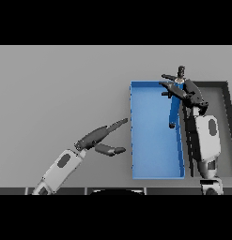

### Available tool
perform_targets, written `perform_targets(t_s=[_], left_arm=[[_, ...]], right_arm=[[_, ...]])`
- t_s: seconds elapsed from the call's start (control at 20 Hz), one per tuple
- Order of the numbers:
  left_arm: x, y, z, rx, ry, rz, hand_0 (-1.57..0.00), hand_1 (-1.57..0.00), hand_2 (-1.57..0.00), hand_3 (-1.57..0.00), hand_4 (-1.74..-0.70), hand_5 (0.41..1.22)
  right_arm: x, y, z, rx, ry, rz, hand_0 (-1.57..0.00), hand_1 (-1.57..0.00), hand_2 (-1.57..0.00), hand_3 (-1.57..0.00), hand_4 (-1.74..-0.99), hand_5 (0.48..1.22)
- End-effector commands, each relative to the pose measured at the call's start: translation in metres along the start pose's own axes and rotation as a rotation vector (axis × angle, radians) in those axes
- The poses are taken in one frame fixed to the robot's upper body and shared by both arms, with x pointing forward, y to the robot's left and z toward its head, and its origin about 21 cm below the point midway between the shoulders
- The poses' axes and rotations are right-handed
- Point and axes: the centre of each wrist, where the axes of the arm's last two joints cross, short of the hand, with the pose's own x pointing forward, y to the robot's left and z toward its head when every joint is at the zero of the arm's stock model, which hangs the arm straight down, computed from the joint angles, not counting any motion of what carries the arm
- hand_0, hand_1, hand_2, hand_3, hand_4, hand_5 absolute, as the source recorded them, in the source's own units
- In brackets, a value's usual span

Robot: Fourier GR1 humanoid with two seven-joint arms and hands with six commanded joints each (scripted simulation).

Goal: Pick up the blue pipe and place it into the blue bin.

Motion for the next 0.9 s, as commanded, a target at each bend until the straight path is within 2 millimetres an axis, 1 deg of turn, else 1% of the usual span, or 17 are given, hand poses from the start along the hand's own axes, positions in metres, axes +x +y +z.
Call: perform_targets(t_s=[0.0,0.05,0.1,0.15,0.2,0.25,0.3,0.35,0.4,0.45,0.5,0.55,0.6,0.65,0.7,0.8,0.85], left_arm=[[0.000,-0.002,-0.003,0.002,0.007,0.003,0.00,0.00,0.00,0.00,-0.83,0.471],[-0.001,-0.003,-0.004,0.006,0.004,0.003,0.00,0.00,0.00,0.00,-0.83,0.472],[0.000,-0.002,-0.004,0.001,-0.001,0.002,0.00,0.00,0.00,0.00,-0.83,0.474],[-0.001,-0.002,-0.003,0.000,-0.002,0.001,0.00,0.00,0.00,0.00,-0.83,0.475],[0.000,-0.002,-0.004,0.002,-0.010,-0.004,0.00,0.00,0.00,0.00,-0.83,0.474],[0.001,-0.001,-0.004,0.003,0.002,0.007,0.00,0.00,0.00,0.00,-0.83,0.474],[0.000,-0.002,-0.004,0.002,0.002,0.006,0.00,0.00,0.00,0.00,-0.83,0.474],[-0.001,-0.001,-0.002,0.006,0.003,0.005,0.00,0.00,0.00,0.00,-0.83,0.476],[0.001,-0.001,-0.001,0.005,-0.010,0.006,0.00,0.00,0.00,0.00,-0.83,0.476],[0.003,-0.001,-0.003,0.004,-0.013,0.005,0.00,0.00,0.00,0.00,-0.83,0.476],[0.004,-0.001,-0.002,0.009,-0.017,0.006,0.00,0.00,0.00,0.00,-0.83,0.476],[0.003,-0.003,-0.004,0.005,0.005,0.009,0.00,0.00,0.00,0.00,-0.83,0.477],[-0.001,-0.003,0.000,0.004,0.001,0.012,0.00,0.00,0.00,0.00,-0.83,0.477],[0.001,-0.002,-0.001,0.005,-0.003,0.013,0.00,0.00,0.00,0.00,-0.83,0.477],[0.001,-0.004,0.000,-0.001,-0.003,0.015,0.00,0.00,0.00,0.00,-0.83,0.477],[0.000,-0.004,0.000,0.007,-0.005,0.014,0.00,0.00,0.00,0.00,-0.83,0.473],[0.001,-0.003,0.000,0.010,-0.006,0.014,0.00,0.00,0.00,0.00,-0.83,0.472]], right_arm=[[-0.008,-0.002,0.001,-0.011,0.036,0.024,-1.57,-1.57,-1.57,-1.18,-1.569,1.221],[-0.018,0.000,0.002,-0.002,0.072,0.033,-1.57,-1.57,-1.57,-1.04,-1.603,1.221],[-0.025,-0.001,0.004,-0.014,0.103,0.048,-1.57,-1.57,-1.57,-0.85,-1.631,1.221],[-0.032,-0.001,0.004,-0.014,0.142,0.060,-1.57,-1.57,-1.57,-0.69,-1.653,1.205],[-0.042,0.002,0.003,-0.026,0.182,0.062,-1.57,-1.57,-1.57,-0.87,-1.617,1.194],[-0.049,0.003,0.002,-0.044,0.227,0.053,-1.57,-1.57,-1.57,-1.01,-1.583,1.199],[-0.055,0.005,-0.001,-0.051,0.274,0.018,-1.46,-1.38,-1.33,-0.81,-1.534,1.190],[-0.059,0.007,-0.003,-0.040,0.325,-0.004,-1.17,-1.11,-1.07,-0.65,-1.477,1.178],[-0.059,0.004,-0.003,-0.035,0.361,-0.024,-0.94,-0.88,-0.85,-0.52,-1.404,1.159],[-0.060,0.005,-0.006,-0.039,0.396,-0.033,-0.75,-0.71,-0.68,-0.41,-1.344,1.172],[-0.056,0.006,-0.005,-0.030,0.413,-0.028,-0.60,-0.57,-0.55,-0.33,-1.302,1.182],[-0.051,0.010,-0.002,0.006,0.408,0.025,-0.48,-0.45,-0.44,-0.26,-1.264,1.139],[-0.047,0.014,0.002,0.039,0.392,0.084,-0.38,-0.36,-0.35,-0.21,-1.234,1.091],[-0.043,0.015,0.005,0.058,0.385,0.163,-0.31,-0.29,-0.28,-0.17,-1.215,1.044],[-0.041,0.015,0.006,0.062,0.383,0.216,-0.25,-0.23,-0.22,-0.13,-1.204,1.002],[-0.044,0.019,0.008,0.067,0.398,0.264,-0.16,-0.15,-0.14,-0.09,-1.196,0.933],[-0.043,0.019,0.008,0.069,0.393,0.283,-0.15,-0.12,-0.11,-0.07,-1.192,0.907]])
